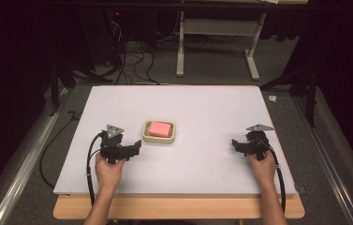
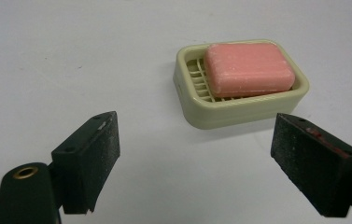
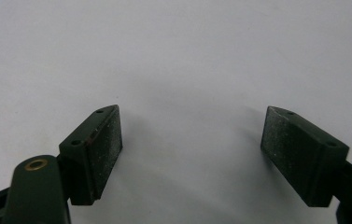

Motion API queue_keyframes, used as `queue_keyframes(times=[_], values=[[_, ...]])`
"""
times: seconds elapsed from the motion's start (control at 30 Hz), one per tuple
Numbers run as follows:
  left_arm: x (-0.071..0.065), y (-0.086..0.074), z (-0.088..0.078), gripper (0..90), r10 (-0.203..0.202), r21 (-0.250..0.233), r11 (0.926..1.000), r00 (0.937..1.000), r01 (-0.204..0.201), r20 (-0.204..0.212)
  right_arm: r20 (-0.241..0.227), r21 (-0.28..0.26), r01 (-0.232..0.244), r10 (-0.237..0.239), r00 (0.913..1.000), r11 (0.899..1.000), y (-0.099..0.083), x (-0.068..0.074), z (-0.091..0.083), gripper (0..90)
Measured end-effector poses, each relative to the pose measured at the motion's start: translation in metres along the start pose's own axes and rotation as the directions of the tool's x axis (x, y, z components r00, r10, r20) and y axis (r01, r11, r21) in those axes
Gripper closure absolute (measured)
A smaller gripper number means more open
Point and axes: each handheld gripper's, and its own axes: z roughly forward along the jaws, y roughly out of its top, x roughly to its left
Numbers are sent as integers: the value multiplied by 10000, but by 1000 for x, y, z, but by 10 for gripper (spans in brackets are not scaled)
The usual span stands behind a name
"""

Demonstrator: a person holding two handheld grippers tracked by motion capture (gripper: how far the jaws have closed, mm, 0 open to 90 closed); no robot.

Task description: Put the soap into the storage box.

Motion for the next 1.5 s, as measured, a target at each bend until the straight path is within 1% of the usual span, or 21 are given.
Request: queue_keyframes(times=[0.17,0.37,0.5,0.7,0.73,0.83,1.0,1.07,1.17,1.4,1.5], values=[[2,-5,2,162,-77,178,9998,10000,77,9,10,-1,4,-4,10000,10000,0,0,0,212],[5,-10,3,162,-169,227,9996,9999,169,-6,13,-3,10,-10,10000,10000,0,0,0,212],[7,-13,5,162,-259,354,9990,9997,260,-13,14,-3,8,-8,10000,10000,0,0,0,212],[11,-17,6,162,-381,381,9985,9993,383,-46,13,-2,7,-7,10000,10000,0,0,0,212],[12,-17,7,162,-341,462,9983,9994,344,-81,11,-2,7,-7,10000,10000,0,0,0,212],[13,-19,8,163,-377,474,9981,9992,382,-112,3,-1,1,-1,10000,10000,0,0,0,212],[16,-22,10,164,-529,496,9973,9984,538,-186,3,-1,3,-3,10000,10000,0,0,0,212],[18,-23,11,164,-577,575,9966,9981,588,-199,4,-1,3,-3,10000,10000,0,0,0,212],[19,-25,13,164,-520,707,9960,9983,538,-268,12,-1,8,-8,10000,10000,0,0,0,212],[23,-28,17,164,-654,830,9942,9971,684,-387,14,-3,8,-8,10000,10000,0,0,0,212],[24,-29,19,162,-605,949,9934,9971,646,-455,16,-2,7,-7,10000,10000,0,0,0,212]])
